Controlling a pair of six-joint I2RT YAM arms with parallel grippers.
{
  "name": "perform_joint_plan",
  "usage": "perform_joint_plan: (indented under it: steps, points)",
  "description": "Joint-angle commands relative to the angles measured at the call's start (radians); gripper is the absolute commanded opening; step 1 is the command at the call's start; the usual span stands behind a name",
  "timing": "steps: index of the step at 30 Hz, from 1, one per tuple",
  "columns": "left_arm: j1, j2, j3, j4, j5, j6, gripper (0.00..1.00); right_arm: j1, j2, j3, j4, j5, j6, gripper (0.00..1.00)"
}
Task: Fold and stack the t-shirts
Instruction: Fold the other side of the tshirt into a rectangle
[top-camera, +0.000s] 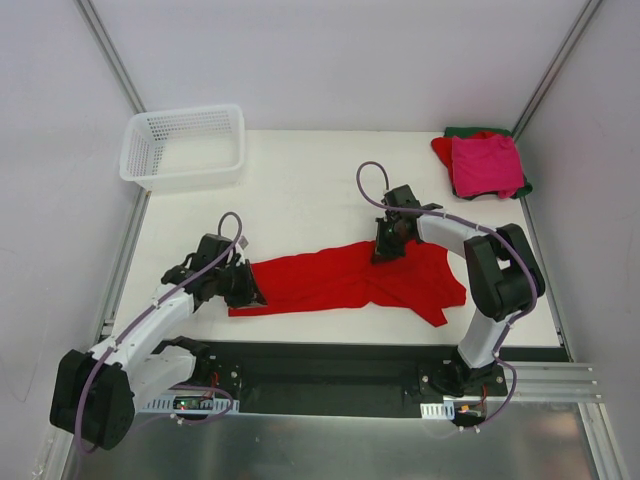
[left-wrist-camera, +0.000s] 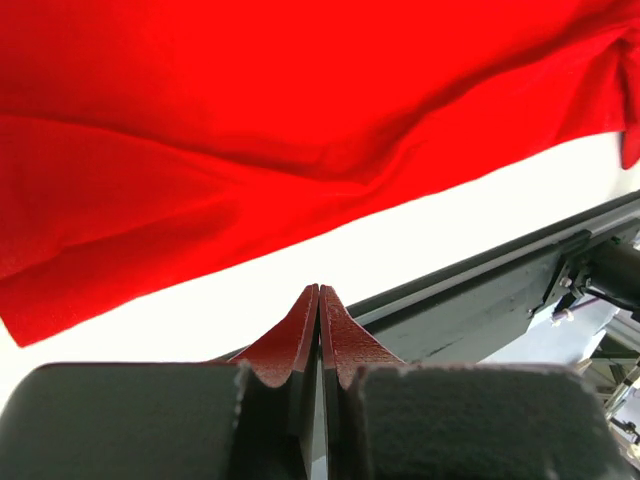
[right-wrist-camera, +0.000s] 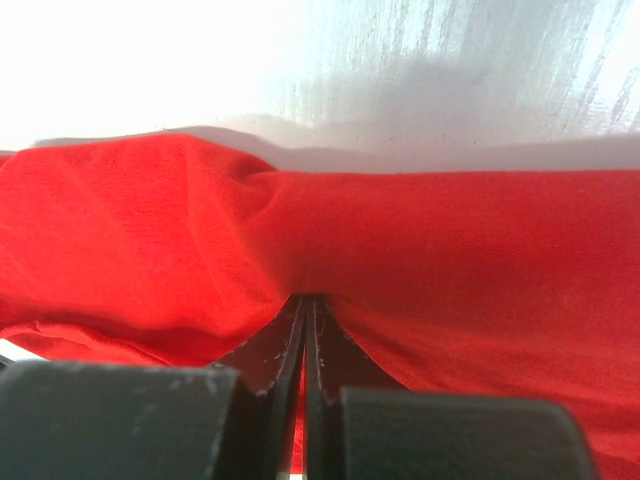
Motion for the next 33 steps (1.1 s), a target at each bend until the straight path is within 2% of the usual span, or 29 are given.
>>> perform_joint_plan:
  steps: [1, 4, 16, 24, 33]
  points:
    - [0.010, -0.063, 0.020, -0.037, -0.021, -0.023, 0.00, 0.008, 0.040, 0.007, -0.011, 0.026, -0.019, 0.01]
    - [0.010, -0.028, 0.058, -0.034, -0.078, -0.008, 0.00, 0.010, 0.039, 0.004, -0.009, 0.023, -0.016, 0.01]
    - [0.010, 0.266, 0.198, 0.003, -0.135, 0.078, 0.00, 0.007, 0.031, -0.019, 0.005, 0.031, -0.016, 0.01]
    - [0.010, 0.354, 0.210, 0.012, -0.149, 0.089, 0.00, 0.007, 0.036, -0.023, 0.012, 0.025, -0.019, 0.01]
    - [0.010, 0.371, 0.219, 0.077, -0.160, 0.098, 0.00, 0.004, 0.045, -0.030, 0.022, 0.020, -0.019, 0.01]
